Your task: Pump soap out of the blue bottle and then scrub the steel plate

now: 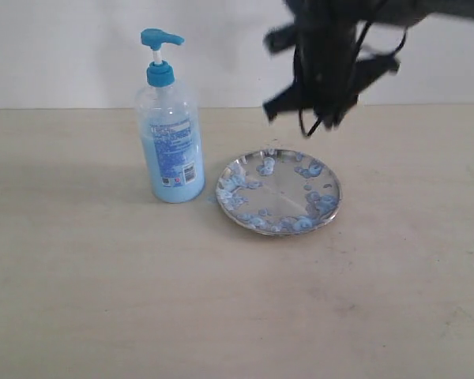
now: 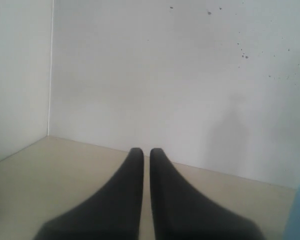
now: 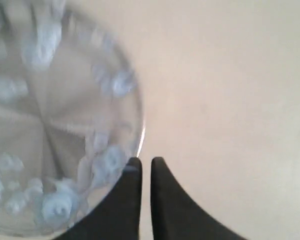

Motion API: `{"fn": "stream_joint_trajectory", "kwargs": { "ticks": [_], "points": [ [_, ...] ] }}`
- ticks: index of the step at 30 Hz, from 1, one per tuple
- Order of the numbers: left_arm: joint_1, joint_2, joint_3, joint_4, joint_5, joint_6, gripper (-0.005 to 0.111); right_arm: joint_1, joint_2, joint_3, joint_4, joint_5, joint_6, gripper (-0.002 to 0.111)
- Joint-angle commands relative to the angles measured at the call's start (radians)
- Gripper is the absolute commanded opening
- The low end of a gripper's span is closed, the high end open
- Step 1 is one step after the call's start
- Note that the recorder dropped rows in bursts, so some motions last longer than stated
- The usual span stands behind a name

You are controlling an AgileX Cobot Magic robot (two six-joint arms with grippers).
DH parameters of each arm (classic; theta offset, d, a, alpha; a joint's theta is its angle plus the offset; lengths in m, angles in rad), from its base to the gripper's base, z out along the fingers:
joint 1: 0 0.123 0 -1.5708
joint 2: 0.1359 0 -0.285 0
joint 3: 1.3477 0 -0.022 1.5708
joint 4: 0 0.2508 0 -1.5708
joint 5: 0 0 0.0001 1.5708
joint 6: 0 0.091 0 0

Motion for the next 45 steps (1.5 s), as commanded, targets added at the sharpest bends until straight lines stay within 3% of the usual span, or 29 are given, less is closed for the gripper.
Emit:
{"fn": "stream_joint_trajectory", "kwargs": {
  "ticks": [1,5,12,15,18,23,29,34,41,45],
  "points": [
    [-0.008,-0.004,0.003,-0.005,-0.009,-0.005,0.004,0.012,-0.461,0.146,-0.079,-0.341,-0.020,0.000],
    [-0.008,-0.004,0.003,-0.005,-0.009,-0.005,0.004,0.012,-0.870,0.507,-0.079,-0.641,-0.169,0.000],
    [-0.008,-0.004,0.003,-0.005,-0.009,-0.005,0.004,0.012,-1.597,1.093,-0.077,-0.779,-0.150,0.000],
    [-0.008,-0.004,0.003,-0.005,-0.009,-0.005,0.004,0.012,-1.809,1.243,-0.077,-0.860,-0.109,0.000],
    [-0.008,-0.004,0.003,-0.005,-0.009,-0.005,0.004,0.012,-1.942,1.363,-0.077,-0.819,-0.035,0.000],
    [-0.008,-0.004,0.003,-0.005,-0.009,-0.005,0.004,0.012,-2.047,1.453,-0.031,-0.475,0.151,0.000],
    [-0.007,-0.004,0.003,-0.005,-0.007,-0.005,0.004,0.012,-2.047,1.455,-0.052,-0.465,0.212,0.000],
    [-0.007,-0.004,0.003,-0.005,-0.007,-0.005,0.004,0.007,-2.047,1.455,0.116,-0.508,0.008,0.000],
    [-0.007,-0.004,0.003,-0.005,-0.007,-0.005,0.004,-0.252,-2.047,1.455,0.146,-0.523,-0.119,0.000],
    [-0.007,-0.004,0.003,-0.005,-0.007,-0.005,0.004,-0.301,-2.047,1.455,0.170,-0.523,-0.121,0.000]
  ]
}}
